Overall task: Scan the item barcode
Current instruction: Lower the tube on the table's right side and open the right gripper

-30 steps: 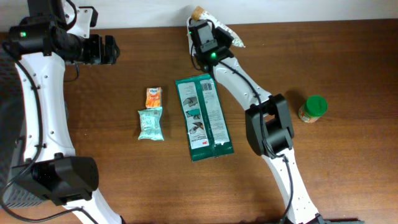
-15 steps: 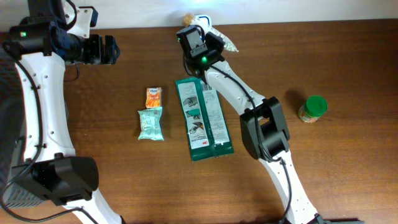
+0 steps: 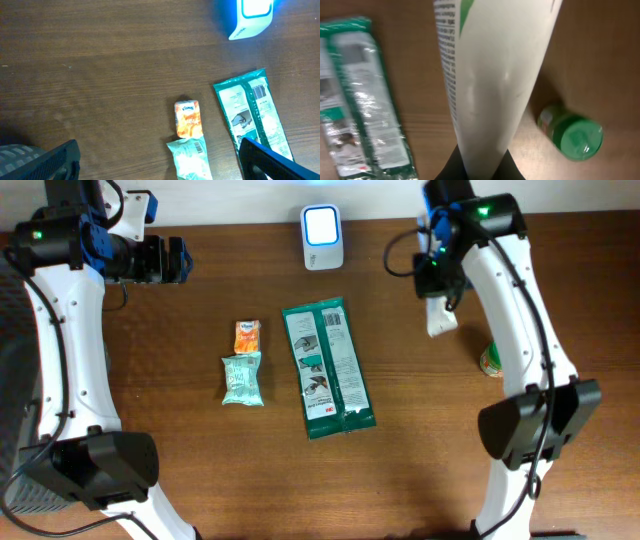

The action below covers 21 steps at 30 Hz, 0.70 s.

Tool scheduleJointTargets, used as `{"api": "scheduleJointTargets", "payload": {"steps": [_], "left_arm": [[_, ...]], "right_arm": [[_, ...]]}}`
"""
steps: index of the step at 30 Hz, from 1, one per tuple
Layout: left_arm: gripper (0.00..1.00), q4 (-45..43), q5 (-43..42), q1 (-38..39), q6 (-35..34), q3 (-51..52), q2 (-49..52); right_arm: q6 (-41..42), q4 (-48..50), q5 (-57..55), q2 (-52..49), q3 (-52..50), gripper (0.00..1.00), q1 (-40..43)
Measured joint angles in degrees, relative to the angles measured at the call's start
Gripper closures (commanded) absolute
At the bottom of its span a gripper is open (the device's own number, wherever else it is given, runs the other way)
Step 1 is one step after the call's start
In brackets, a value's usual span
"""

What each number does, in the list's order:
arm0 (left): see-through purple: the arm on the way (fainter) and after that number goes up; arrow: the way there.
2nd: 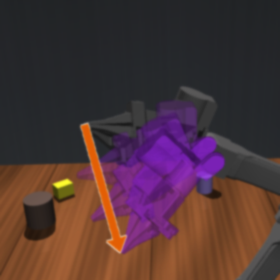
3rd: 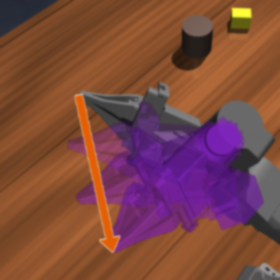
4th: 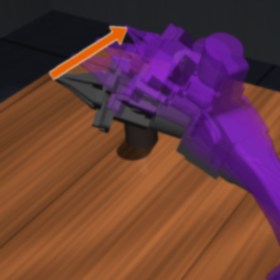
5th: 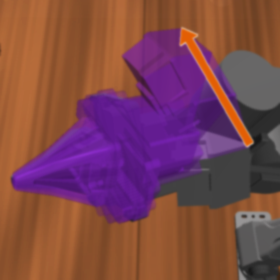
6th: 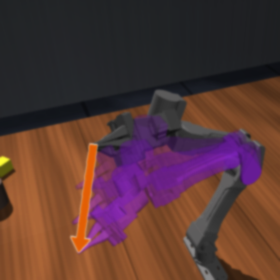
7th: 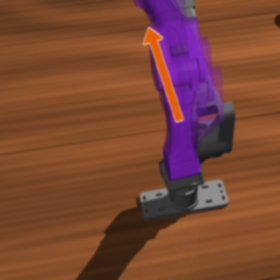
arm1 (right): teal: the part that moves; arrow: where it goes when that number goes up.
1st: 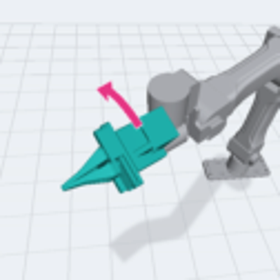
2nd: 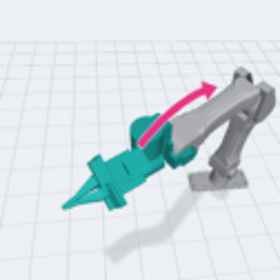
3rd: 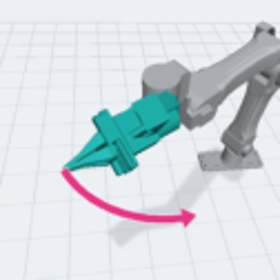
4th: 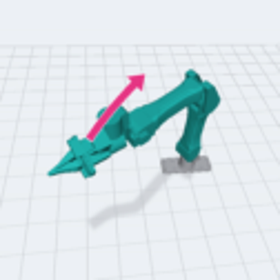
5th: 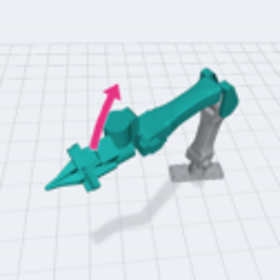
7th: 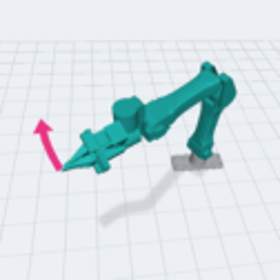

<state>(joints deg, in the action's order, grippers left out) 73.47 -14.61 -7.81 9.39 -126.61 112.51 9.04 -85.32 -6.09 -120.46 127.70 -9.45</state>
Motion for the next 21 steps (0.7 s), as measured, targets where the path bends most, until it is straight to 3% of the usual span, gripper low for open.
{"api": "scheduleJointTargets", "payload": {"steps": [6,10,15,17,19,21], "left_arm": [[0.01,-0.1,0.0,0.0,0.0,0.0,0.0],[0.01,0.0,0.0,0.0,0.0,0.0,0.0],[0.01,0.0,0.0,0.0,0.0,0.0,0.0],[0.01,0.0,0.0,0.0,0.0,0.0,0.0],[0.01,0.0,0.0,0.0,0.0,0.0,0.0],[0.01,0.0,0.0,0.0,0.0,0.0,0.0]], "right_arm": [[0.3,5.5,1.0,-1.8,-22.8,0.96,5.0],[-1.2,8.6,-1.9,-1.8,-30.3,0.96,7.2],[-1.3,9.1,-4.5,-1.8,-31.2,0.95,13.0],[-1.3,9.1,-5.0,-1.8,-31.2,0.84,16.1],[-1.4,9.1,-5.0,-1.8,-31.2,0.64,18.2],[-2.7,9.1,-4.6,-1.8,-31.2,0.60,19.3]]}}
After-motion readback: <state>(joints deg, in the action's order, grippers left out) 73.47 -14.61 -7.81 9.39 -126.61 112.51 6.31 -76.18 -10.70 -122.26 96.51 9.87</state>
